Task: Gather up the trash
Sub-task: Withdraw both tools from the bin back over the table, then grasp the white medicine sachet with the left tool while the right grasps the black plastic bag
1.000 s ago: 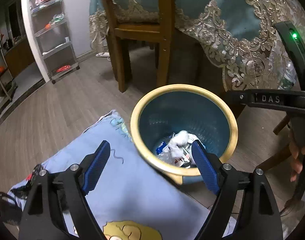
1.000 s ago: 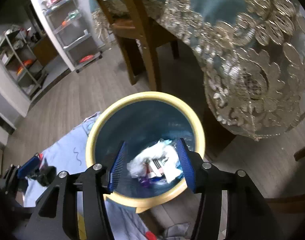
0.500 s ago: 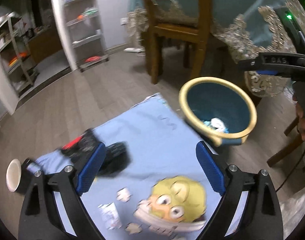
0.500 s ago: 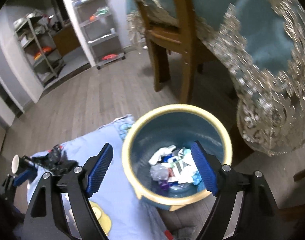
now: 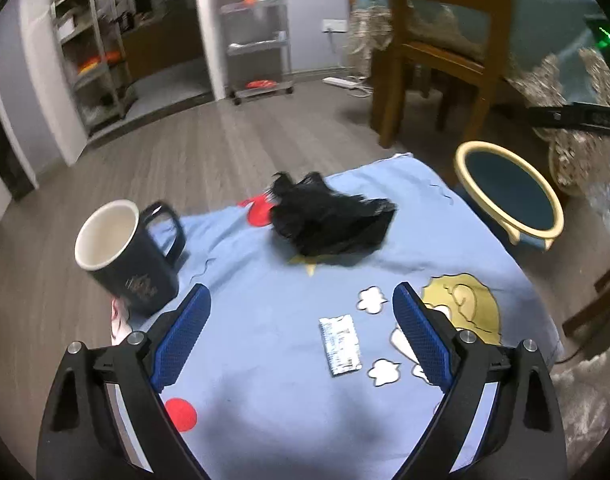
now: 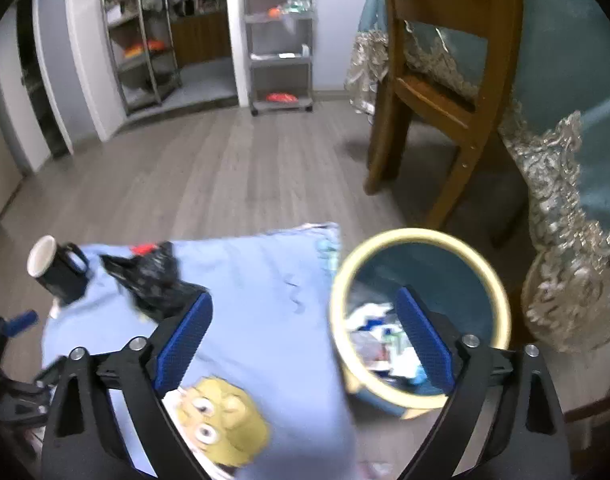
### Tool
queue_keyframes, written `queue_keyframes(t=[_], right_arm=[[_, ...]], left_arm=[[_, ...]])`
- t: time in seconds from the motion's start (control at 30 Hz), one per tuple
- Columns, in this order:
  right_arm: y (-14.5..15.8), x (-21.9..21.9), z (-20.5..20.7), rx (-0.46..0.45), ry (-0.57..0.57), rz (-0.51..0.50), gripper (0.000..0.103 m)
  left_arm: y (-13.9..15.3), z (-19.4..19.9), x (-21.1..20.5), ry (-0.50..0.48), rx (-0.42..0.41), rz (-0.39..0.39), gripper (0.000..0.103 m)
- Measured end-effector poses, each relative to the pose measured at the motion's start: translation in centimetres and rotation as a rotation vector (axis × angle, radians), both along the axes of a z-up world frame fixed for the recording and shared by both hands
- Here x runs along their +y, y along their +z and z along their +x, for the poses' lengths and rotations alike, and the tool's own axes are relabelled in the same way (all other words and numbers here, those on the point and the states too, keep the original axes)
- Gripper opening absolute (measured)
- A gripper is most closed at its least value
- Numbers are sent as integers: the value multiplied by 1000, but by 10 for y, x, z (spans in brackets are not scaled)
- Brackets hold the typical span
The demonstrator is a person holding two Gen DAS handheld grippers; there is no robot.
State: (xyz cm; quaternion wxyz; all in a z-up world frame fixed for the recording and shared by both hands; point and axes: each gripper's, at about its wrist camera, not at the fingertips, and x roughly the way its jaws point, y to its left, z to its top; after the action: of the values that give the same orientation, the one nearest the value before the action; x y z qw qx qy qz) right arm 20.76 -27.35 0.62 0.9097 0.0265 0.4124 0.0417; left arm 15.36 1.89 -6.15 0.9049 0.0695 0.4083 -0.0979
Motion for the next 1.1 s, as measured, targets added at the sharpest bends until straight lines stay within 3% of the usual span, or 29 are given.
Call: queue_keyframes(t=[0.17,0.33,0.5,0.7,0.87,1.1], right_arm=[[-14,13,0,41,-69,212,93],[-24,28,9,44,-43,138,93],[-40,47,23,76,45,109,93],[-56,97,28,62,279,-47,91],[-68,123,32,88,400,-95,76],[-80,149,38,84,462,-115,72]], left_arm=[[-34,8,4,24,74,17,91],[-68,15,-1,33,155,-20,91],[-92,20,-13,-20,223,-23,88],[-107,23,-24,-64,267,-9,59],[-113,25,-26,-104,297,-16,23],[-107,26,-15,-82,285,-7,23]])
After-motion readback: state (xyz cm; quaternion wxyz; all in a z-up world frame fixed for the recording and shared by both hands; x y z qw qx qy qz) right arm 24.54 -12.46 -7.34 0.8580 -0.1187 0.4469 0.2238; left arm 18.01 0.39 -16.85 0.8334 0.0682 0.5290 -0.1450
